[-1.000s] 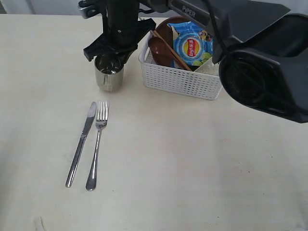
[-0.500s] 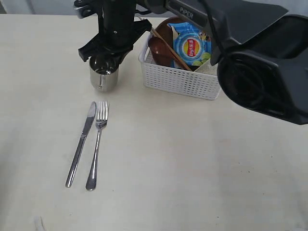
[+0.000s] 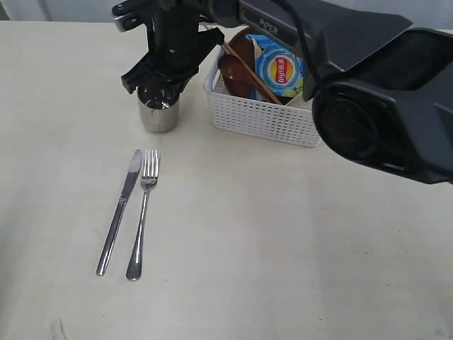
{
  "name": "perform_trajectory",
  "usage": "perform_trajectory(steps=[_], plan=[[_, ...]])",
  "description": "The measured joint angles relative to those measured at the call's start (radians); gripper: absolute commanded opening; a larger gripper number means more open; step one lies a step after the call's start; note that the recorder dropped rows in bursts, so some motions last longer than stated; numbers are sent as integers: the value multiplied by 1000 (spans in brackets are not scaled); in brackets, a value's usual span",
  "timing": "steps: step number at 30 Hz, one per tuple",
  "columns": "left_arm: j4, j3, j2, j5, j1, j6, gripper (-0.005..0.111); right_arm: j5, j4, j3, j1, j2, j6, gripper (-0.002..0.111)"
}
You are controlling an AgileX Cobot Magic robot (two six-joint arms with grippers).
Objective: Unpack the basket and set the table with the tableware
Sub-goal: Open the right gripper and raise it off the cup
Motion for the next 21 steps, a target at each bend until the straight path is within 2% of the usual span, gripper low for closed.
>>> perform_trajectory(steps=[16,18,21], plan=[[0,0,0,0,0,0,0,-44,-6,-27,0,24,34,0],[0,0,0,0,0,0,0,-40,9,-39,0,28,26,8],[0,0,0,0,0,0,0,-33,26,-54,0,32,19,27]])
